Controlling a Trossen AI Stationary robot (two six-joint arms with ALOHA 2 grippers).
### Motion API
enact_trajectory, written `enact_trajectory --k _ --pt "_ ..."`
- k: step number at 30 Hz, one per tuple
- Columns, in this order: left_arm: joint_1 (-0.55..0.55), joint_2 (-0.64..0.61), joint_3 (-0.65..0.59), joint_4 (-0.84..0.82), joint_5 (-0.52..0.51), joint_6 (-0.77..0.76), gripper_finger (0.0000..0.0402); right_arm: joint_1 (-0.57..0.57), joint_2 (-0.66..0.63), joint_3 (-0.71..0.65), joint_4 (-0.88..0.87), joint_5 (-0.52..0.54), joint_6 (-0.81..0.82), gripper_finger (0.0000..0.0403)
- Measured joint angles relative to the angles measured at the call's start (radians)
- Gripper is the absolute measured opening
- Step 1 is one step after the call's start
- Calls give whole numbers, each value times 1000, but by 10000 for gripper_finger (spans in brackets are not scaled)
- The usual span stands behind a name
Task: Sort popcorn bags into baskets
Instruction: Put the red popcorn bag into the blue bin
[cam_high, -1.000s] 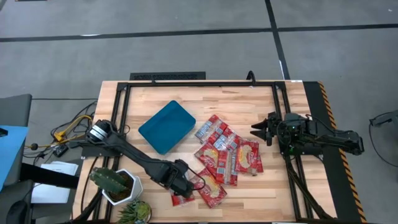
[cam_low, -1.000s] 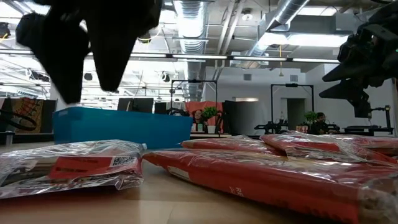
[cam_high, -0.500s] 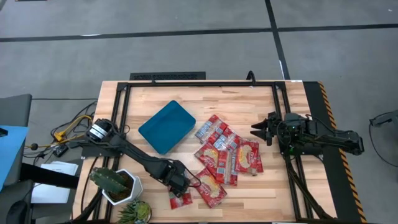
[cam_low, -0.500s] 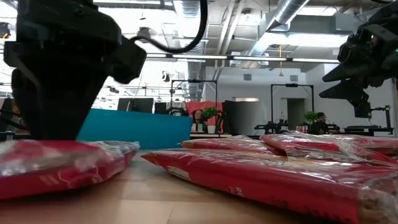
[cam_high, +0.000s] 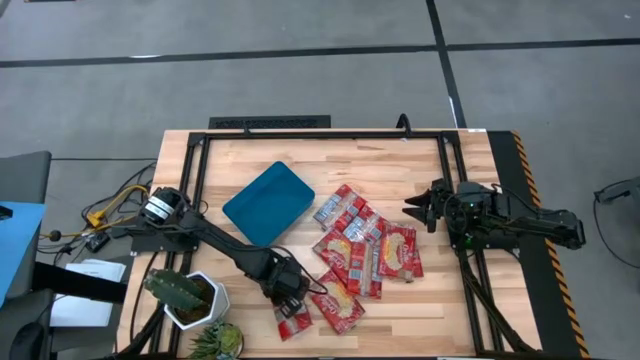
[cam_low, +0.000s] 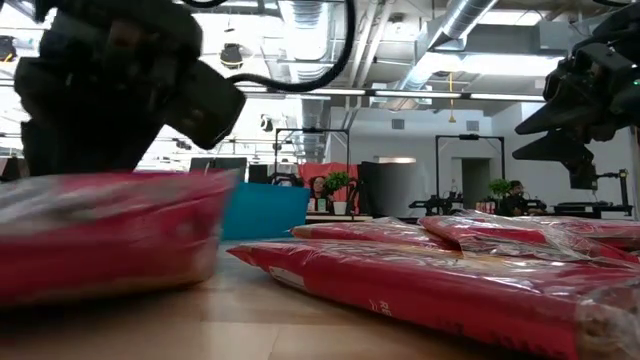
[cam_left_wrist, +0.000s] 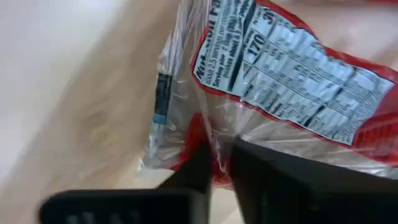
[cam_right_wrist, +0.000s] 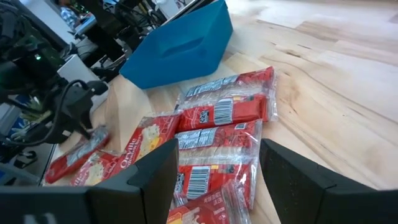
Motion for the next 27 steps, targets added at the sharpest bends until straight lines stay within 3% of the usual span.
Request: enact_trajectory --k 10,27 --pt "32 10 126 -62 -27 -11 0 0 0 0 1 3 1 249" --pt "40 5 425 -437 -10 42 0 0 0 0 1 4 -20 249"
